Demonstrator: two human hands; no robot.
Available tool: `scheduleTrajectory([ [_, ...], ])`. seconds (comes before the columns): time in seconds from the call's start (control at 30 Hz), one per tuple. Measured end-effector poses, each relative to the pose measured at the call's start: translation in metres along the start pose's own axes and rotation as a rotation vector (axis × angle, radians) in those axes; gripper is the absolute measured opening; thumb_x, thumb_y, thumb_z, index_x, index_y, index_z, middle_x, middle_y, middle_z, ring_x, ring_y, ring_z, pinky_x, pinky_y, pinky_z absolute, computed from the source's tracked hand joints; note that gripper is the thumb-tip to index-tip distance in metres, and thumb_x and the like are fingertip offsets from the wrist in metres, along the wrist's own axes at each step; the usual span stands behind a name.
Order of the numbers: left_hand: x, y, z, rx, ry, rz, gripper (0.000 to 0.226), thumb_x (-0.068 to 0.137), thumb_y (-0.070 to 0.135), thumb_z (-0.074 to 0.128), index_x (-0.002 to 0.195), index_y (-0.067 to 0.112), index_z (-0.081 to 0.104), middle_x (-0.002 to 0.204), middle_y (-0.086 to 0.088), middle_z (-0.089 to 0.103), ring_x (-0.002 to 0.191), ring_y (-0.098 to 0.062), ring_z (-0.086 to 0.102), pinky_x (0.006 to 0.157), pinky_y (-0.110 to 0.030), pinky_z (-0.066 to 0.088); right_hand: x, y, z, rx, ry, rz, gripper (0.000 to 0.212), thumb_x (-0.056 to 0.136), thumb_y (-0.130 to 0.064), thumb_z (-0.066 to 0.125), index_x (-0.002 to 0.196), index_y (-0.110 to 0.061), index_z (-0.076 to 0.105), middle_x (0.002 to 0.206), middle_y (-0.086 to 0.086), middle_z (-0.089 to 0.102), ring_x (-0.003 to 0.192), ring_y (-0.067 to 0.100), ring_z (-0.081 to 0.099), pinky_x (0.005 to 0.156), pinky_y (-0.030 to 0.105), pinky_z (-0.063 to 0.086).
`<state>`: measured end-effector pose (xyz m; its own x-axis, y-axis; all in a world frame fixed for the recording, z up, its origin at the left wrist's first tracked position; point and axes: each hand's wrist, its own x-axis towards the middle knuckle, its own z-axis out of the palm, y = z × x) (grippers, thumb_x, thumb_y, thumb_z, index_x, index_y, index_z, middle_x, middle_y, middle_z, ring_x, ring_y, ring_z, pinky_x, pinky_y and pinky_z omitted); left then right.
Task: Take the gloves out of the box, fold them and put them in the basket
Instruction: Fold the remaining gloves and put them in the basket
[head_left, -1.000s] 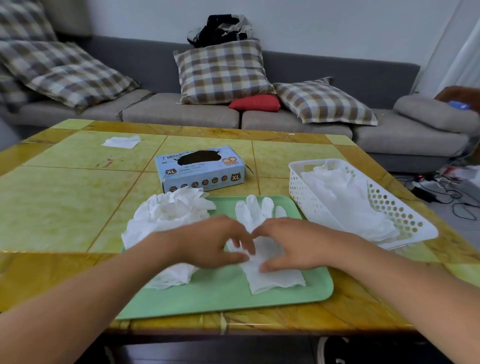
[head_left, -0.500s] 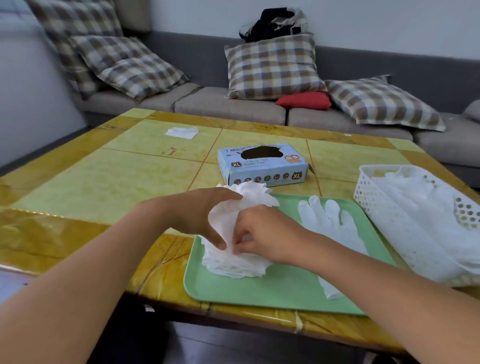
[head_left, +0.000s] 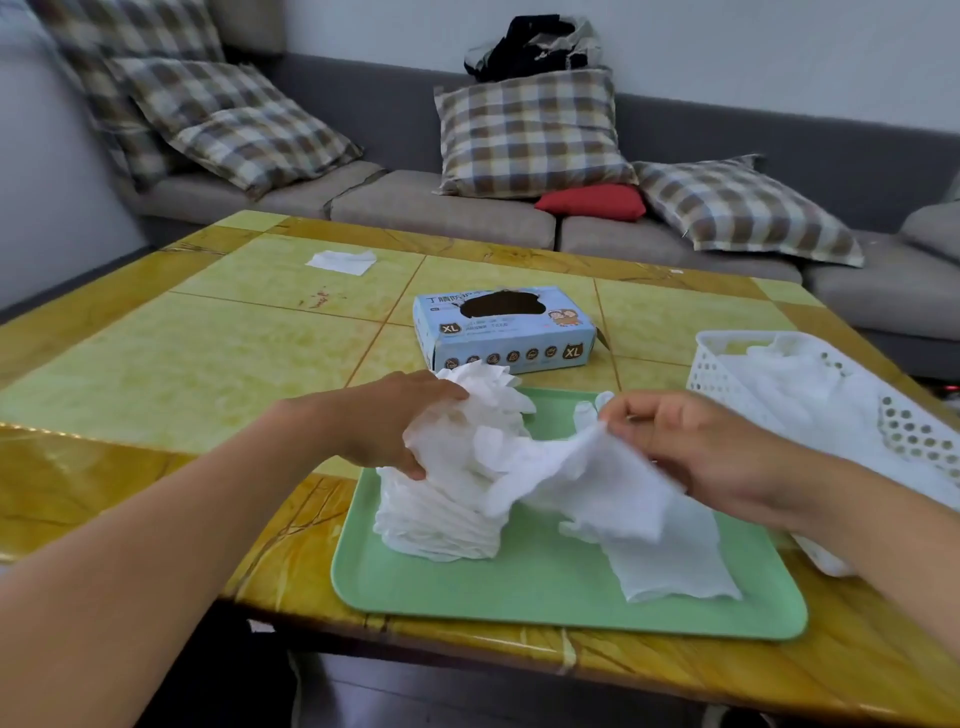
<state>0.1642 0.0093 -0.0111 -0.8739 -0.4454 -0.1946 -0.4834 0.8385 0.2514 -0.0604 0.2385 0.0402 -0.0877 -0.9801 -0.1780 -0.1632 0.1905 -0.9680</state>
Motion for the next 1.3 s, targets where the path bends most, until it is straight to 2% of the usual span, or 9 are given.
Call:
scheduleTrajectory([
  [0.2,-0.030,0.029,-0.040,-0.157,-0.060,0.040,0.138,0.053,0.062,0.088,0.151,0.055,-0.008,0.160,0.031,-0.005,0.151,-0.003,0.000,0.124,-0.042,0.016,-0.005,-0.030,-0.019,0.718,0.097,0.046,0.026,0.075,-0.006,0.060,0.090,0.000,0.080,0.100,0.018,0.074,0.083,0.024,0.074,0.079,0.039,0.061],
  [0.4,0.002,0.145,-0.053,-1.027,0.189,0.140,0.106,0.056,0.065,0.086,0.147,0.041,0.039,0.146,0.017,0.049,0.134,-0.006,0.050,0.113,-0.040,0.042,-0.010,-0.037,-0.027,0.879,-0.096,0.057,0.036,0.065,0.004,0.068,0.100,0.009,0.075,0.102,0.021,0.071,0.084,0.028,0.072,0.078,0.036,0.060],
  [0.47,0.014,0.160,-0.048,-0.984,0.166,0.196,0.090,0.067,0.041,0.092,0.144,0.036,0.045,0.142,0.016,0.054,0.130,-0.006,0.054,0.107,-0.036,0.049,-0.008,-0.034,-0.034,0.870,-0.092,0.053,0.047,0.082,-0.001,0.052,0.126,0.008,0.065,0.127,0.023,0.065,0.100,0.031,0.069,0.090,0.040,0.058],
  [0.57,0.019,0.158,-0.047,-0.983,0.220,0.250,0.061,0.071,0.019,0.085,0.127,0.029,0.063,0.131,0.012,0.065,0.120,-0.010,0.064,0.099,-0.033,0.055,-0.010,-0.028,-0.041,0.849,-0.057,0.090,0.053,0.092,-0.001,0.035,0.143,0.003,0.049,0.146,0.023,0.051,0.085,0.026,0.062,0.062,0.033,0.060],
  [0.73,0.027,0.143,-0.038,-1.124,0.267,0.206,0.013,0.073,0.019,0.073,0.085,0.018,0.078,0.106,-0.003,0.076,0.094,-0.017,0.071,0.082,-0.033,0.061,-0.013,-0.016,-0.042,0.655,-0.047,0.181,0.031,0.103,-0.010,0.038,0.114,-0.003,0.067,0.092,0.008,0.070,0.070,0.016,0.067,0.052,0.025,0.053],
  [0.93,0.020,0.144,-0.036,-1.079,0.571,0.263,0.018,0.086,0.012,0.072,0.082,0.029,0.078,0.092,-0.001,0.070,0.069,-0.027,0.056,0.073,-0.035,0.044,-0.010,-0.015,-0.043,-0.217,-0.032,0.173,0.020,0.098,-0.014,0.060,0.113,-0.010,0.073,0.099,0.008,0.075,0.082,0.015,0.068,0.064,0.027,0.055],
  [1.03,0.011,0.149,-0.039,-1.160,0.513,0.348,0.012,0.079,0.023,0.070,0.078,0.032,0.077,0.088,-0.002,0.068,0.064,-0.030,0.047,0.060,-0.026,0.036,-0.004,-0.015,-0.047,-0.150,0.110,0.030,0.043,0.082,-0.018,0.081,0.123,-0.017,0.068,0.124,0.008,0.070,0.102,0.013,0.070,0.082,0.029,0.058],
  [1.13,0.001,0.151,-0.043,-1.267,0.265,0.453,0.012,0.087,0.017,0.068,0.083,0.026,0.074,0.106,0.001,0.066,0.081,-0.019,0.065,0.070,-0.029,0.053,0.001,-0.013,-0.040,-0.067,0.011,-0.121,0.070,0.081,-0.020,0.080,0.144,-0.028,0.051,0.146,-0.008,0.055,0.132,0.010,0.055,0.109,0.036,0.047],
  [1.3,-0.001,0.154,-0.043,-1.432,0.189,0.395,0.021,0.084,0.010,0.062,0.082,0.027,0.074,0.118,0.001,0.067,0.094,-0.022,0.068,0.073,-0.032,0.058,0.002,-0.018,-0.017,0.024,0.022,-0.177,0.037,0.083,-0.003,0.075,0.119,-0.007,0.069,0.103,0.003,0.076,0.095,0.017,0.072,0.080,0.027,0.056],
])
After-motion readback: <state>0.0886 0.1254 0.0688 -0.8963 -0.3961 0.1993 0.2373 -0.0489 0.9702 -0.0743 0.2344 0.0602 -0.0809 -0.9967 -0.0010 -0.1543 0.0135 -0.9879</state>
